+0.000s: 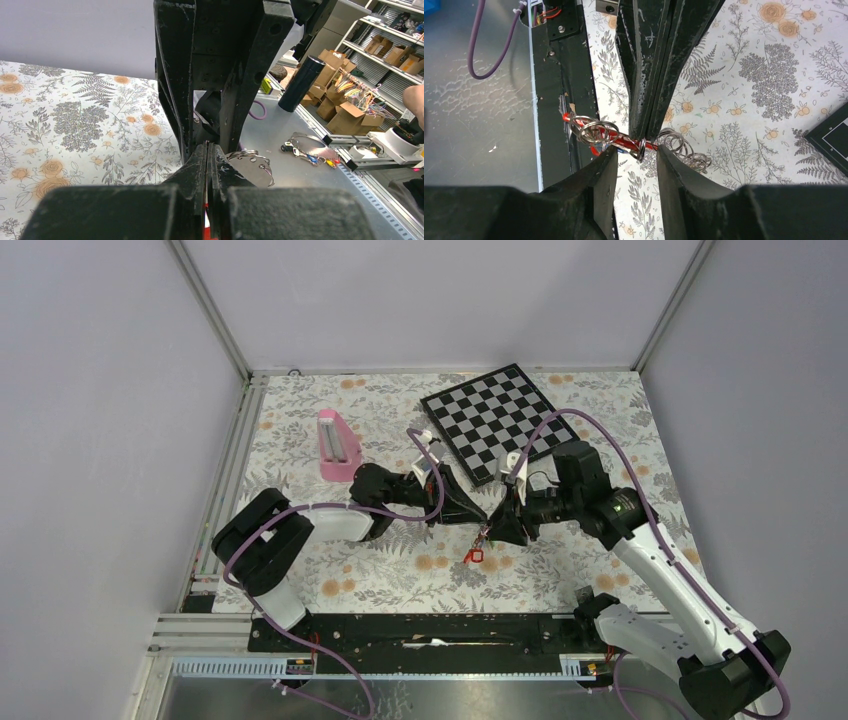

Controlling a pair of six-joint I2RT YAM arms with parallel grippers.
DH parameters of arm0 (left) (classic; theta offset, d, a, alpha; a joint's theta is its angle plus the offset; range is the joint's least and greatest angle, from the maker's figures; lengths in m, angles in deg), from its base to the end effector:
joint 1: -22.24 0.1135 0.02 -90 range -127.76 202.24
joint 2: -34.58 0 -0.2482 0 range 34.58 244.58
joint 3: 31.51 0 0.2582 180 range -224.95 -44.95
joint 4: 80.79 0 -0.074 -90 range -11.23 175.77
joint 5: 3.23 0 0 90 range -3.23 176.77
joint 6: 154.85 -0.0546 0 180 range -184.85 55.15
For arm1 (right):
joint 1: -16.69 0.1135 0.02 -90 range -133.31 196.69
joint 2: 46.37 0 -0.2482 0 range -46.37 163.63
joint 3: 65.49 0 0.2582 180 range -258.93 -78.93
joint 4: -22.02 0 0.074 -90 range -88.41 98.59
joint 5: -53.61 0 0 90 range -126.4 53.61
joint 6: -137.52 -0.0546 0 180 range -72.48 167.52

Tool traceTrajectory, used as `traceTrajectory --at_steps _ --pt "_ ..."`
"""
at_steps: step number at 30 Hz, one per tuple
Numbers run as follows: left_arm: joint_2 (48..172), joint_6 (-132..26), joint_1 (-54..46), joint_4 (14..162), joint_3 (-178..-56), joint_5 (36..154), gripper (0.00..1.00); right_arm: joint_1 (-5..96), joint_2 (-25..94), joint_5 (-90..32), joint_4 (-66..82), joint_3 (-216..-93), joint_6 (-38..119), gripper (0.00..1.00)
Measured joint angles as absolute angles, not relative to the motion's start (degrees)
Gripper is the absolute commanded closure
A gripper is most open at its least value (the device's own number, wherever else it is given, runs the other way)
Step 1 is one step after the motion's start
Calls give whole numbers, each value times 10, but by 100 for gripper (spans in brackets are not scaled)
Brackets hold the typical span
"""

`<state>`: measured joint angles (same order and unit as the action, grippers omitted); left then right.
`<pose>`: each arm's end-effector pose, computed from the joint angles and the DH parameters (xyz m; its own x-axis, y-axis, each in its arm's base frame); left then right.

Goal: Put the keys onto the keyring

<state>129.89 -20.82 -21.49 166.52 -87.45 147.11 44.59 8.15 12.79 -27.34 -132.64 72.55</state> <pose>0.2070 -0.2637 0.2442 -0.3799 -0.1126 -0.9182 0.8801 -0.3496 -0.3213 0.1714 0.1375 0.3065 -0.1227 -0.3779 -0.9177 -0.9865 0.1479 0.0710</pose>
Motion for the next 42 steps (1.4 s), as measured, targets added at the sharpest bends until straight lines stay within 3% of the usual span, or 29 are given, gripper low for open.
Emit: traceTrajectory --at_steps 22,42 --pt "1299 -241 -212 1661 -875 1467 100 422 84 173 -233 -1317 678 49" --pt "1299 -243 -209 1654 -874 1467 100 420 86 156 -218 -1301 672 78"
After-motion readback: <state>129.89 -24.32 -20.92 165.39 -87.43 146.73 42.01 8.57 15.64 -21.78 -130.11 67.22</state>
